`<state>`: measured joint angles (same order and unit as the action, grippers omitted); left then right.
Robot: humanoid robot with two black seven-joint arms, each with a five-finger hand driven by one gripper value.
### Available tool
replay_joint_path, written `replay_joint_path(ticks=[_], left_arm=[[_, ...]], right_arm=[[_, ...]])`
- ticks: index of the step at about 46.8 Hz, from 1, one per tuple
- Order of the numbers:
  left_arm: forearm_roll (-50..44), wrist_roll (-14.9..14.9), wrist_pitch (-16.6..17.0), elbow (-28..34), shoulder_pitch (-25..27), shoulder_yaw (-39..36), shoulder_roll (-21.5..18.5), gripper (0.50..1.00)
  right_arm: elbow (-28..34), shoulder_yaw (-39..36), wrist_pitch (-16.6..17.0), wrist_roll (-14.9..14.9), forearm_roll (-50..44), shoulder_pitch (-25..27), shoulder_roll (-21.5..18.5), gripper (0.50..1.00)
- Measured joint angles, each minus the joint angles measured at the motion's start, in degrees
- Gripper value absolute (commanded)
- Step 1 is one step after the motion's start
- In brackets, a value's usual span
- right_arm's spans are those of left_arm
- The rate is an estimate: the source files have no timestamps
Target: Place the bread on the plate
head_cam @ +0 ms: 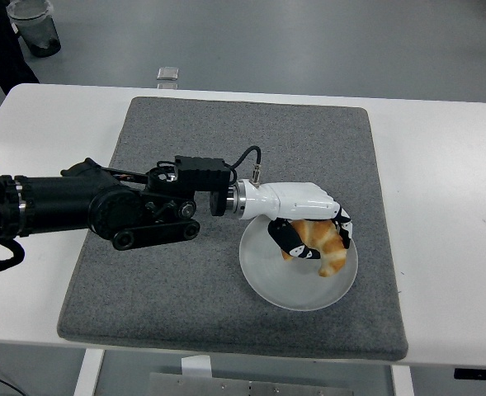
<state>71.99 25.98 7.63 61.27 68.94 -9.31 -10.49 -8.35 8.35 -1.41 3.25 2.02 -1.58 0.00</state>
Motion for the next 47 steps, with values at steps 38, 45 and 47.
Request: replay_joint_path(ticks=[38, 45, 47], left_arm=[[-1.43, -0.15, 0.0, 0.03, -2.84, 0.78, -1.79, 0.876], [-1.43, -0.15, -0.07, 0.17, -2.84, 0.79, -1.97, 0.939], [-1.43, -0.15, -0.07, 0.24, -2.84, 0.79, -2.18, 0.962]], right_arm=[[0.0, 0.0, 0.0, 0.01, 0.0, 0.0, 0.0, 0.93], [0.0, 0.0, 0.0, 0.01, 0.0, 0.0, 0.0, 0.932], [0.0, 0.0, 0.0, 0.0, 0.0, 0.0, 0.0, 0.932]])
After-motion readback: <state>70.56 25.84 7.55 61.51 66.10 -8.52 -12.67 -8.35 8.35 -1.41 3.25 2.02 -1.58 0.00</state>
